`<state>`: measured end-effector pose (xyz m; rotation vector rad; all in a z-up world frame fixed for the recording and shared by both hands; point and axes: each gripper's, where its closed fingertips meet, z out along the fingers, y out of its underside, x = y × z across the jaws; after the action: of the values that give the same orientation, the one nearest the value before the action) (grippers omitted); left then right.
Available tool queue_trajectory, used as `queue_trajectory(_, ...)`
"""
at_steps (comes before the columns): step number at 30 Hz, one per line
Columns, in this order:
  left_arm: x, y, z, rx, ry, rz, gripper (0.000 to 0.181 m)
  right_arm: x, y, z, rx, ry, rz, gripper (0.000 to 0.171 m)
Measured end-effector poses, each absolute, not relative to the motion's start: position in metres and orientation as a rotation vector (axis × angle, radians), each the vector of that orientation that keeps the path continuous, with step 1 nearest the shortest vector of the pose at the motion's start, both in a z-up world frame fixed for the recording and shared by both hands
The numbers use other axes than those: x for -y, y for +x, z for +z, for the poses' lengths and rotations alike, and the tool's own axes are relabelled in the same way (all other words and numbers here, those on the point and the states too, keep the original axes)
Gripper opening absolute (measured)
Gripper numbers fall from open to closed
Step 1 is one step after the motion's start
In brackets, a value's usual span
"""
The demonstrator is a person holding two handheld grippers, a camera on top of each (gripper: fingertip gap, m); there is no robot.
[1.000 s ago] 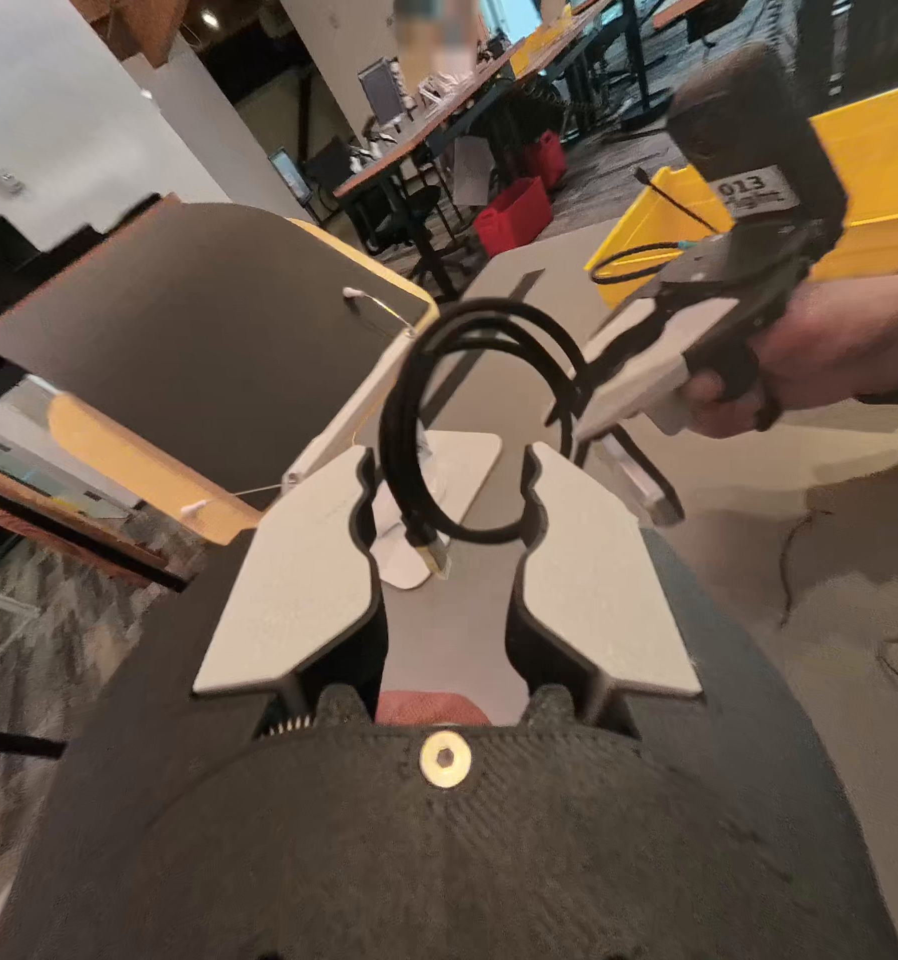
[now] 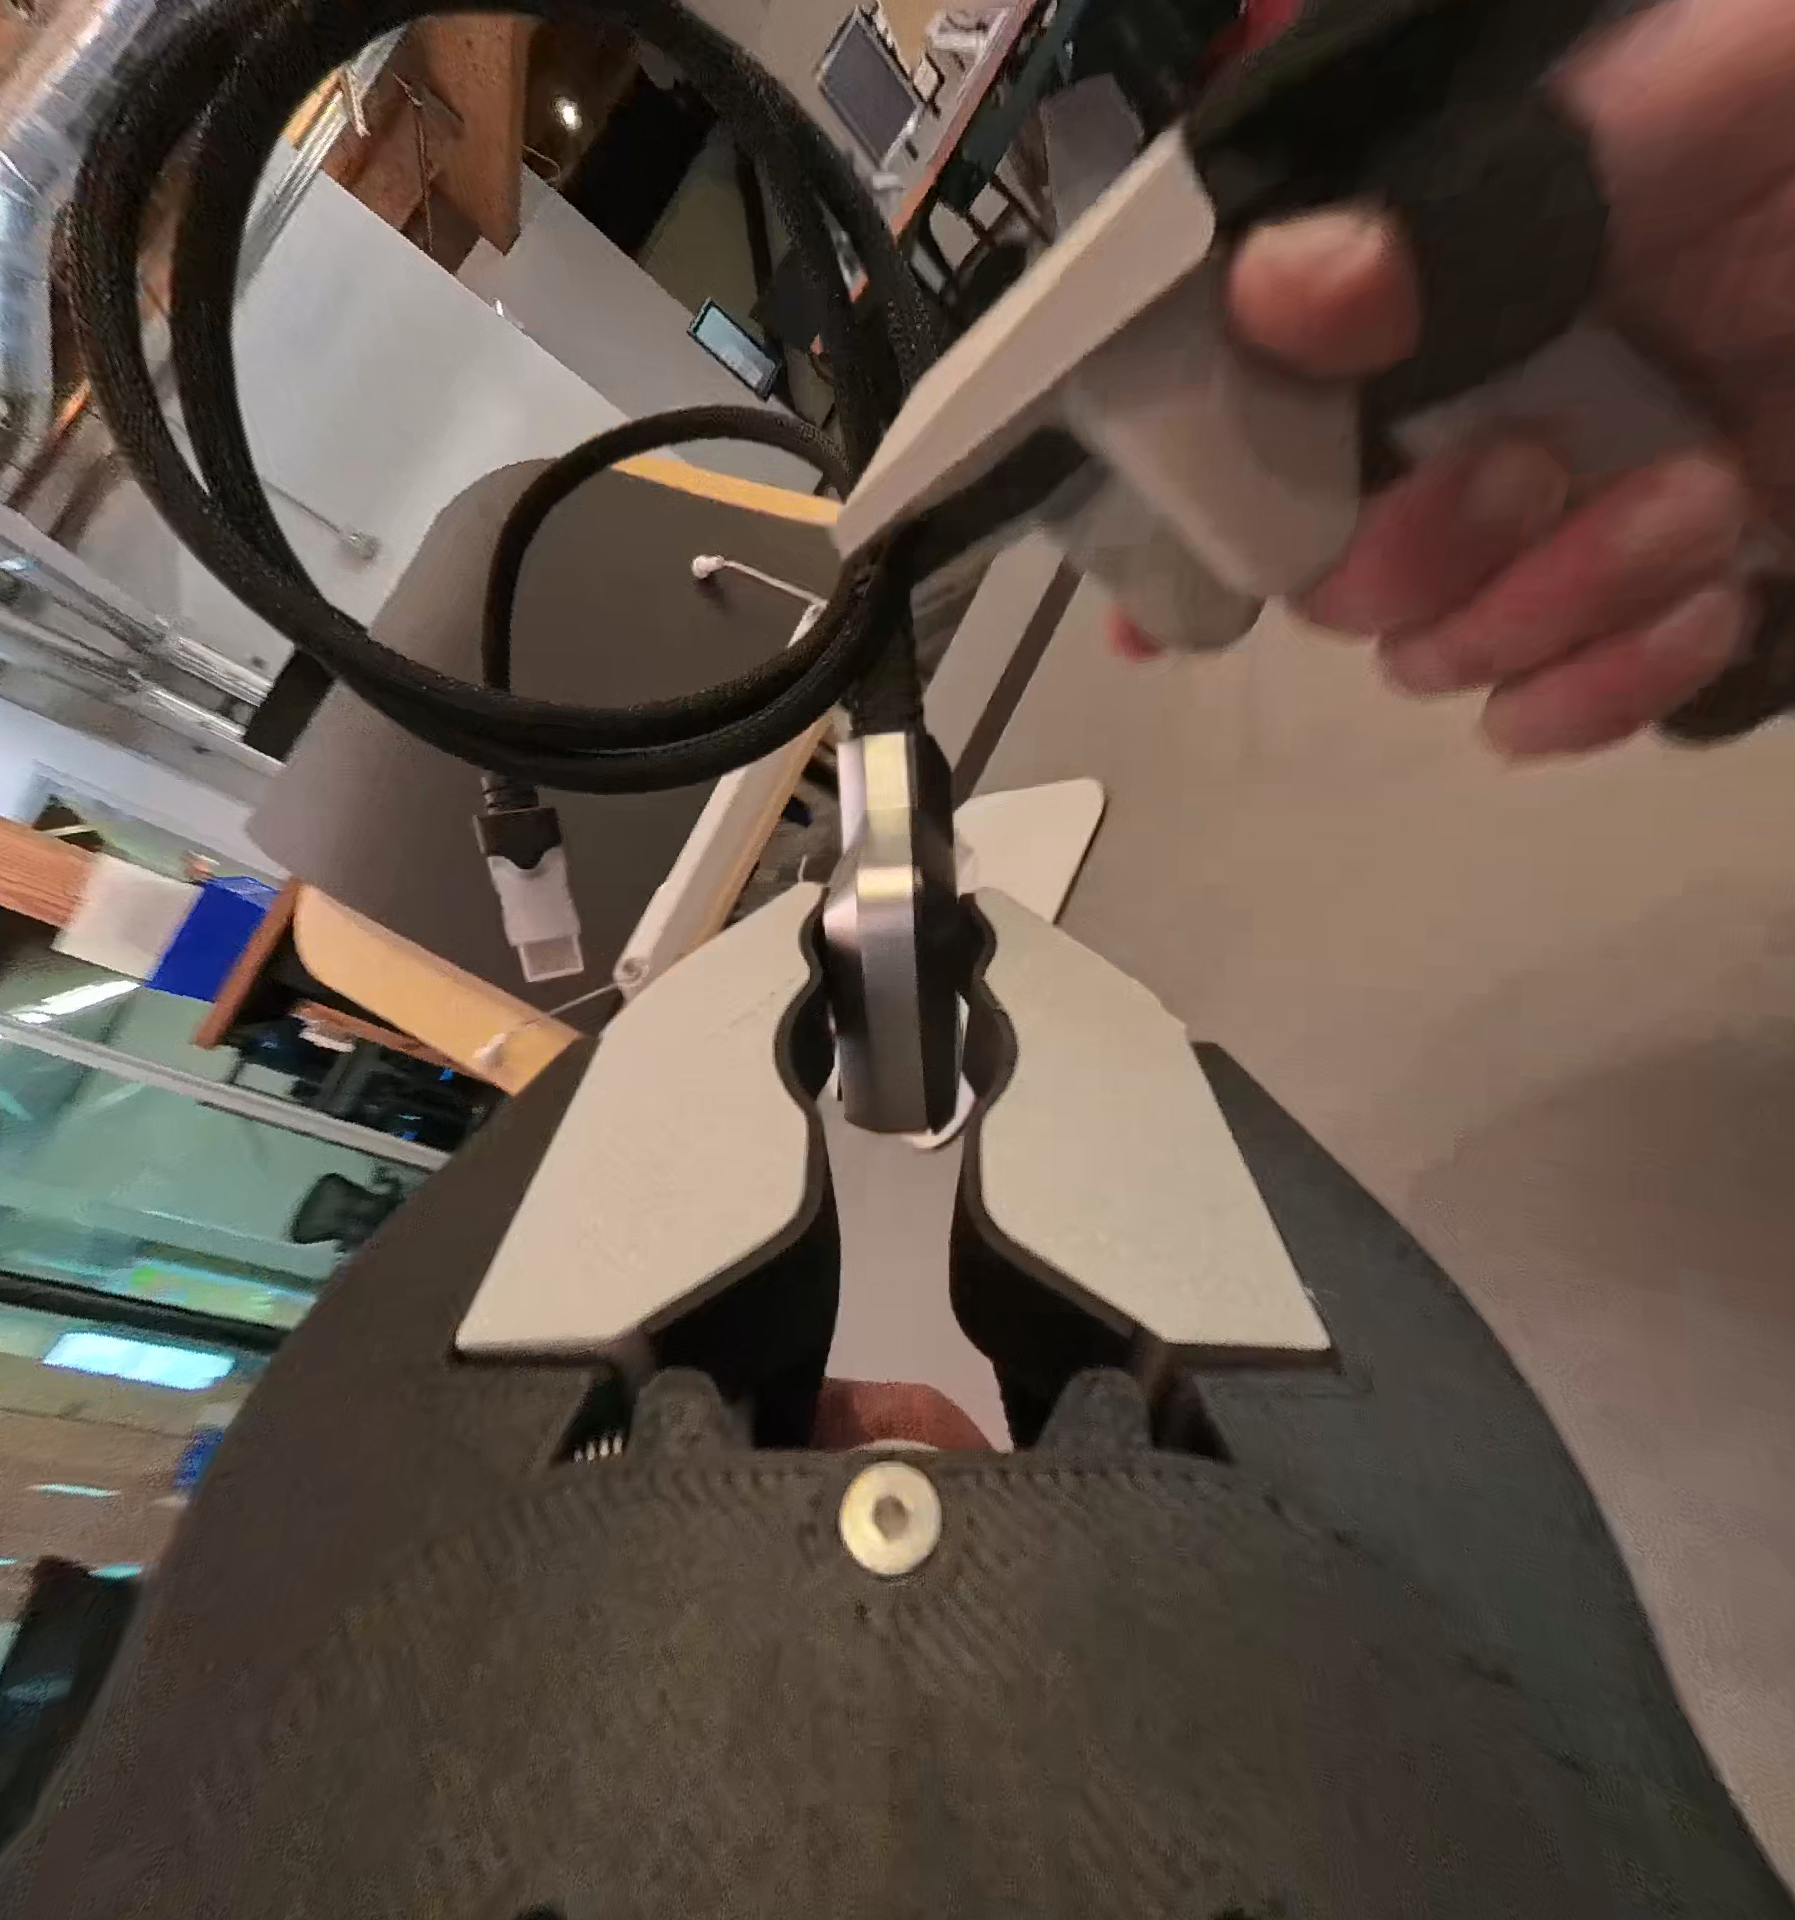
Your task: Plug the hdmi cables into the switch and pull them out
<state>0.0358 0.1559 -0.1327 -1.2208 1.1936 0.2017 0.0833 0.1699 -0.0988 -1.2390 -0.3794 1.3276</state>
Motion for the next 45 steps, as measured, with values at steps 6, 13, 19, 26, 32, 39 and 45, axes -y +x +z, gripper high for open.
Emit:
queue_trajectory(6, -0.168, 0.018, -0.132, -1.313, -1.167, 0.419, 0.02, -0.182, 0.12, -0.111, 0.403, -1.35, 0.998, 0.009)
queue_trajectory(13, -0.18, -0.001, -0.134, -1.434, -1.063, 0.69, 0.019, -0.172, 0.138, -0.073, 0.542, -1.313, 0.616, 0.031)
queue_trajectory(19, -0.179, 0.002, -0.141, -1.471, -0.968, 0.793, 0.02, -0.186, 0.141, -0.037, 0.603, -1.362, 0.453, 0.036)
queue_trajectory(26, -0.181, -0.003, -0.139, -1.454, -0.952, 0.817, 0.02, -0.196, 0.147, -0.052, 0.723, -1.517, 0.352, 0.032)
queue_trajectory(32, -0.183, -0.001, -0.151, -1.48, -0.97, 0.809, 0.02, -0.201, 0.162, -0.081, 0.684, -1.584, 0.339, 0.03)
queue_trajectory(39, -0.186, -0.003, -0.154, -1.474, -1.005, 0.785, 0.019, -0.176, 0.137, -0.086, 0.844, -1.525, 0.435, 0.042)
queue_trajectory(45, -0.187, -0.003, -0.159, -1.478, -1.036, 0.766, 0.02, -0.154, 0.111, -0.078, 1.0, -1.36, 0.259, 0.039)
